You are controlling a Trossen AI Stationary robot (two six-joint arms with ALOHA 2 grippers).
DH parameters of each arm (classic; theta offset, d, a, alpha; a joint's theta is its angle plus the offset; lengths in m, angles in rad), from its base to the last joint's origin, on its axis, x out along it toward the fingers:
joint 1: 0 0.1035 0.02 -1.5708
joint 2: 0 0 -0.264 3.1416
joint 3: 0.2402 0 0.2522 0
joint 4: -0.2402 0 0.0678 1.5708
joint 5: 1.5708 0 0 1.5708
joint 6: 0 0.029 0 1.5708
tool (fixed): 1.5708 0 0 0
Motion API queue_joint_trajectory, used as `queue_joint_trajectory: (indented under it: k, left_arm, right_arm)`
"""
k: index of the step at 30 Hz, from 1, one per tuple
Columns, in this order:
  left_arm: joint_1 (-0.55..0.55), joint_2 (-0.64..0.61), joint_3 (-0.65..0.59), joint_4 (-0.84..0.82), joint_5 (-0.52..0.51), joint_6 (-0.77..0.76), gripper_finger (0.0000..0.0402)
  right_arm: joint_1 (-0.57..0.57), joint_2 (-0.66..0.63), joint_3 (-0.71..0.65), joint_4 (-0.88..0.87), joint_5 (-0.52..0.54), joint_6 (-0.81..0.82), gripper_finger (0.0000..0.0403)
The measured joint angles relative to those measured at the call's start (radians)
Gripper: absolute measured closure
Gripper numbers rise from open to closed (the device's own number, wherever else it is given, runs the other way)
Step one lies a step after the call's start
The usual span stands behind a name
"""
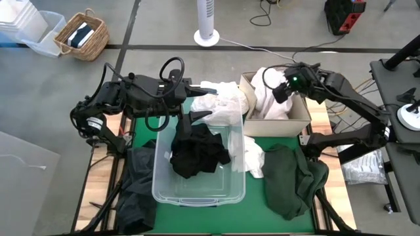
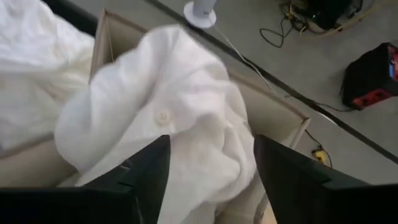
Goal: Sort clothes
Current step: Put the white polo shirt into the laundry organizer
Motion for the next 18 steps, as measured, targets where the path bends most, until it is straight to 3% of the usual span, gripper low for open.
queue_joint_trajectory:
  k: [6, 9, 14, 18]
  left_arm:
    - [0.000, 0.000, 0.000, -0.009, 0.000, 0.000, 0.0138]
    - [0.000, 0.000, 0.000, -0.013, 0.000, 0.000, 0.0138]
    - [0.000, 0.000, 0.000, -0.026, 0.000, 0.000, 0.0138]
    - [0.000, 0.000, 0.000, -0.027, 0.000, 0.000, 0.0138]
  right_arm:
    - [0.000, -0.002, 0.037, 0.004, 0.001, -0.031, 0.0184]
    - [0.000, 0.001, 0.010, 0.012, 0.001, -0.054, 0.0235]
    - [0.000, 0.004, -0.060, 0.119, -0.028, -0.085, 0.0370]
    - [-0.018, 0.029, -0.101, 0.219, -0.035, -0.087, 0.0391]
